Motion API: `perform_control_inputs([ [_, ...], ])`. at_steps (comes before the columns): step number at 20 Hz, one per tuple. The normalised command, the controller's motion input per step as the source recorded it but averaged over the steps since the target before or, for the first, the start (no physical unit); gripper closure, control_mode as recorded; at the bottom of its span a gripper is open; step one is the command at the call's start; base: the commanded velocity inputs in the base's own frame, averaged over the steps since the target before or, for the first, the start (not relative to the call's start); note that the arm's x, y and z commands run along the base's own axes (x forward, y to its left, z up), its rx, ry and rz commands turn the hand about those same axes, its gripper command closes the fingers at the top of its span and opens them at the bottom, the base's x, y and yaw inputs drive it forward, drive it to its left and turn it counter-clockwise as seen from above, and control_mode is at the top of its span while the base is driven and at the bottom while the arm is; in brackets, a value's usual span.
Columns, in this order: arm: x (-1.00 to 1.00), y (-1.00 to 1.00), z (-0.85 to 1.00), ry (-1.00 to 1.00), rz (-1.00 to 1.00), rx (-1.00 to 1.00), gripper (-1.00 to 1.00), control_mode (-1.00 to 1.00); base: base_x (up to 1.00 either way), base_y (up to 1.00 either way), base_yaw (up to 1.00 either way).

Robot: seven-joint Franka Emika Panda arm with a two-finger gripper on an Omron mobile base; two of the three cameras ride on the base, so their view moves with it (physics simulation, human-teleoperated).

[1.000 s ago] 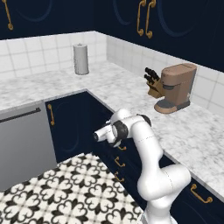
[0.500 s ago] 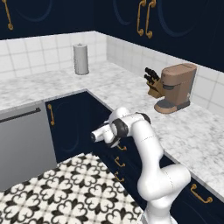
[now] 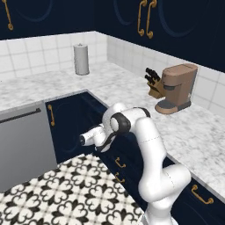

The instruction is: Take a straw from the drawer in front and place it inside the glass cup on the dining counter.

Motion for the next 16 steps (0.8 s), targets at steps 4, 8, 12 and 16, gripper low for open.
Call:
perform_control_inputs([
  [4,-0.58,1.0,0.0,0.05,0.01,0.06,1.0,-1.0,0.0,0.0,0.0],
  [8,-0.4,1.0,0.0,0.04,0.02,0.03,1.0,-1.0,0.0,0.0,0.0],
  [12,-0.3,1.0,0.0,0.05,0.03,0.01,1.0,-1.0,0.0,0.0,0.0],
  [16,-0.24,0.97,0.06,0.06,0.02,0.05,-1.0,-1.0,0.0,0.0,0.0],
])
